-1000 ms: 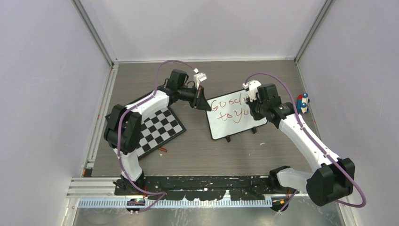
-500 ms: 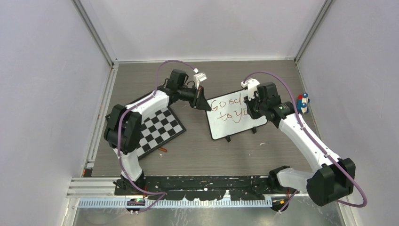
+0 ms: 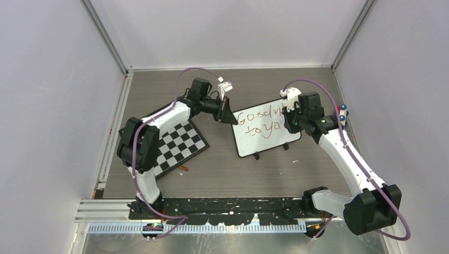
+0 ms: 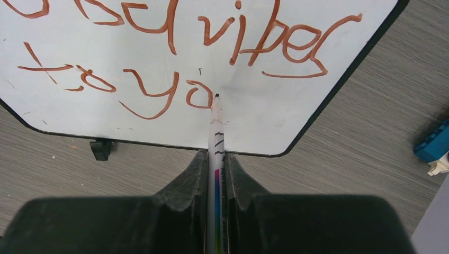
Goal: Write a sentence on the whiteboard
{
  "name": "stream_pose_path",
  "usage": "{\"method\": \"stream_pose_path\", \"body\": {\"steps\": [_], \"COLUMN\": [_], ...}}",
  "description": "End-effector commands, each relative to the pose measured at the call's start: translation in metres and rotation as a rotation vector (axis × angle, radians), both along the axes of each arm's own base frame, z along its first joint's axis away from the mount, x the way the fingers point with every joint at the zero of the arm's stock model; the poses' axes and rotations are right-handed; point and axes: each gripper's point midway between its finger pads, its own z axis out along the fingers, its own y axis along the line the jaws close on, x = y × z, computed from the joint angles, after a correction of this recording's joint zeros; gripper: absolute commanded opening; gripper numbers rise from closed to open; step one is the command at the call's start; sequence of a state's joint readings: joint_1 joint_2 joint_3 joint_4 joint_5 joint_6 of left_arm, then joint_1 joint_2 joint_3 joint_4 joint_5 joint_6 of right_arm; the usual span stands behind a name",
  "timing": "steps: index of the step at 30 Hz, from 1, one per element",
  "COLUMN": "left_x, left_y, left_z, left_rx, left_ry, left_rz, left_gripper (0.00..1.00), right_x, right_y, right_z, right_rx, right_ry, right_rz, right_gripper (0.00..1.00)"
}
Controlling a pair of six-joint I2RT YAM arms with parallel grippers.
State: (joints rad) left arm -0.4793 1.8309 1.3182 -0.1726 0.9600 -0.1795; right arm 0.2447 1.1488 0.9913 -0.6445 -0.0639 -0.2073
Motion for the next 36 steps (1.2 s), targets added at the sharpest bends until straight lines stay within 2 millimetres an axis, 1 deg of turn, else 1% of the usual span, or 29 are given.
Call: {"method": "stream_pose_path", "body": {"steps": [1, 6, 11, 17, 22, 23, 26, 30, 31, 33, 36], "left_x": [0.007, 0.007, 0.008, 0.008, 0.008, 0.008, 0.008, 0.008, 0.008, 0.008, 0.008], "left_y": [0.000, -0.001, -0.001, 0.000, 0.000, 0.000, 0.000, 0.000, 0.000, 0.000, 0.000], "left_z": [0.003, 0.003, 0.003, 0.002, 0.000, 0.000, 0.000, 0.000, 0.000, -0.001, -0.001], "left_rx": [0.012, 0.011, 0.010, 0.015, 0.017, 0.016, 0.016, 0.017, 0.016, 0.017, 0.017], "left_ry": [-0.018, -0.018, -0.021, -0.021, -0.017, -0.018, -0.017, -0.017, -0.017, -0.017, -0.017], "left_rz": [0.018, 0.017, 0.019, 0.019, 0.019, 0.019, 0.019, 0.020, 0.019, 0.021, 0.021], "left_gripper": [0.00, 0.00, 0.00, 0.00, 0.00, 0.00, 0.00, 0.00, 0.00, 0.00, 0.00], "right_x": [0.003, 0.010, 0.022, 0.032, 0.028, 0.028, 0.025, 0.018, 0.015, 0.013, 0.012], "right_y": [0.000, 0.004, 0.005, -0.005, -0.009, -0.015, -0.018, -0.015, -0.010, -0.008, -0.007], "right_z": [0.015, 0.012, 0.009, 0.005, 0.000, -0.001, -0.005, -0.012, -0.016, -0.021, -0.021], "right_rx": [0.014, 0.030, 0.025, -0.026, -0.038, -0.060, -0.072, -0.063, -0.047, -0.041, -0.042], "right_ry": [-0.048, -0.050, -0.055, -0.070, -0.063, -0.064, -0.059, -0.031, -0.014, 0.003, 0.003], "right_rz": [0.014, 0.019, 0.010, -0.036, -0.047, -0.069, -0.077, -0.056, -0.035, -0.018, -0.004], "right_gripper": [0.00, 0.00, 0.00, 0.00, 0.00, 0.00, 0.00, 0.00, 0.00, 0.00, 0.00]}}
